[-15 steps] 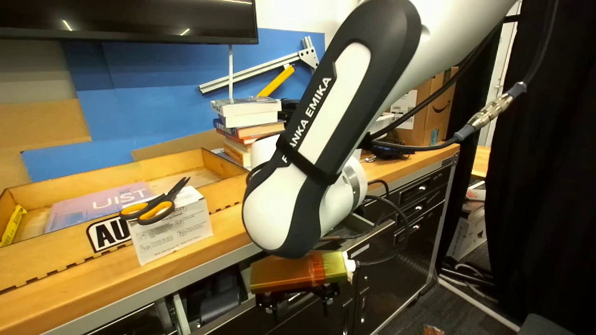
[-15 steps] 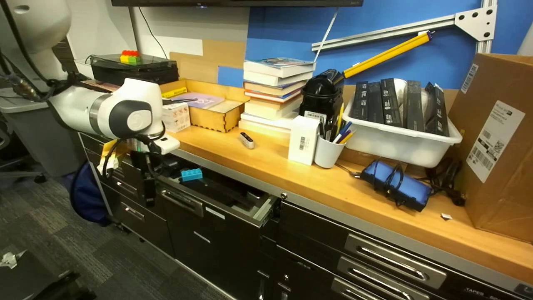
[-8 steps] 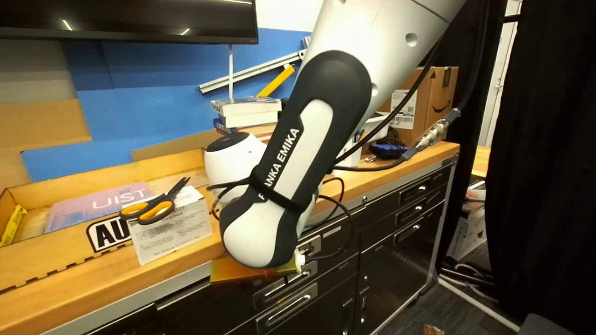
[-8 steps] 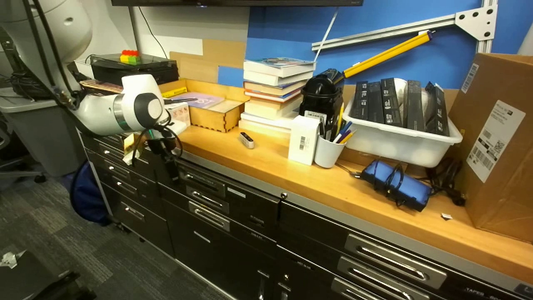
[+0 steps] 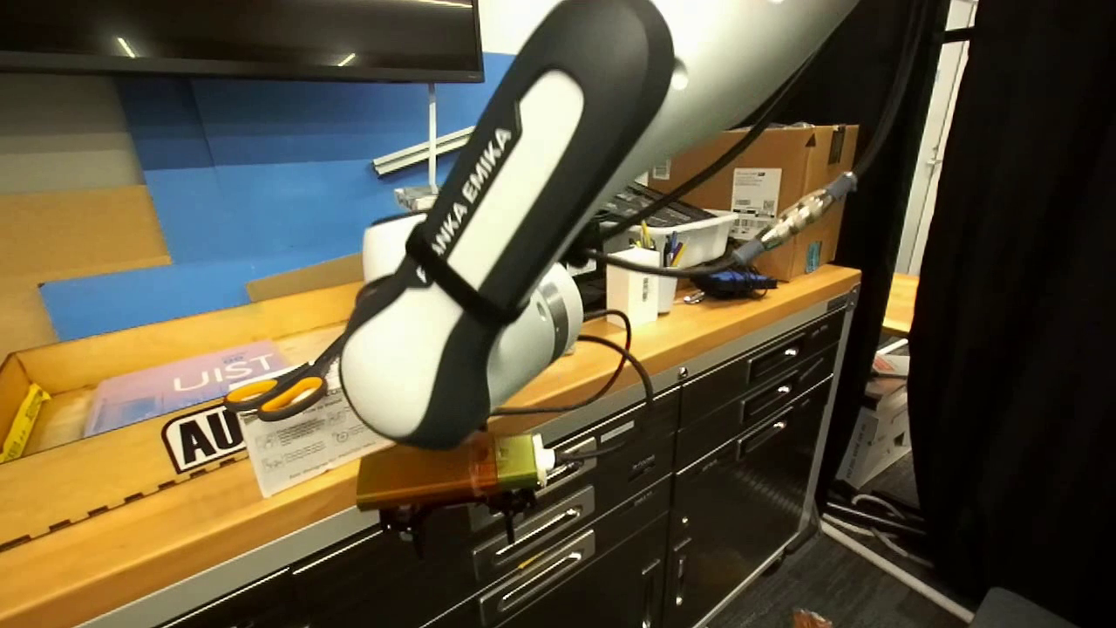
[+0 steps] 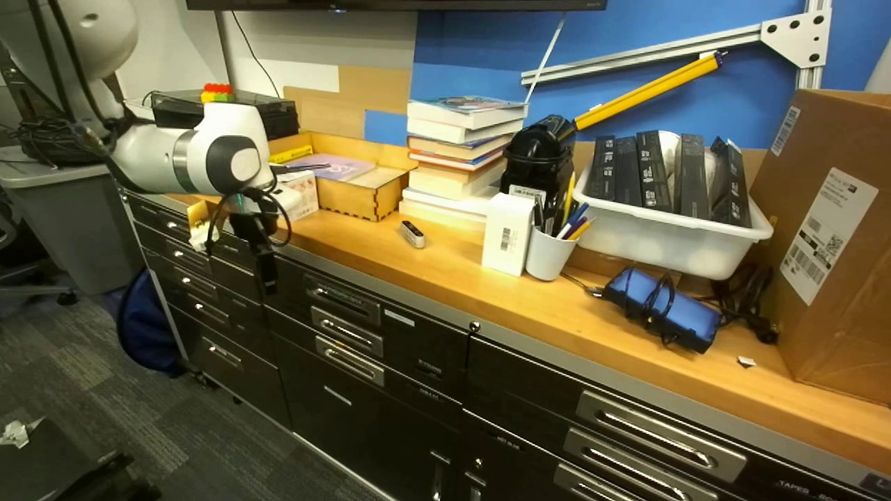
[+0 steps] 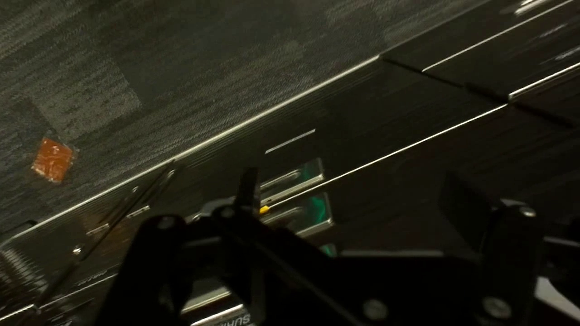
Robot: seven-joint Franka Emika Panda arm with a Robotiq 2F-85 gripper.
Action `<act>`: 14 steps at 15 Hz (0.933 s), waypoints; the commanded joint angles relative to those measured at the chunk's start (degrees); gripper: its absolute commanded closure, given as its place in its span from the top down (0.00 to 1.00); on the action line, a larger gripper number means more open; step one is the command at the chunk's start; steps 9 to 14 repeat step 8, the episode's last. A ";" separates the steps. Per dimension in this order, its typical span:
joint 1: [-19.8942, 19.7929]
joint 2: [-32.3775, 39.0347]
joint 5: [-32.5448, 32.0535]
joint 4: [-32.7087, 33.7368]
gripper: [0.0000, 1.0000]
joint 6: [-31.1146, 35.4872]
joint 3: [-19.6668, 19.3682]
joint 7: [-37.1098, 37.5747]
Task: Pick up the blue object from the counter and put it in the open drawer and close it
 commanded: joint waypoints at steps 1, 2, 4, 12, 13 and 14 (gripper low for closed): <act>-4.87 -10.86 10.62 -2.68 1.00 -11.87 4.14 -11.48; -5.03 -12.97 12.22 -1.90 1.00 -16.28 3.73 -11.52; -6.22 -16.94 17.13 -0.09 1.00 -23.78 3.95 -15.55; -7.11 -22.66 22.30 3.30 1.00 -30.75 3.29 -17.91; -7.11 -22.66 22.30 3.30 1.00 -30.75 3.29 -17.91; -7.11 -22.66 22.30 3.30 1.00 -30.75 3.29 -17.91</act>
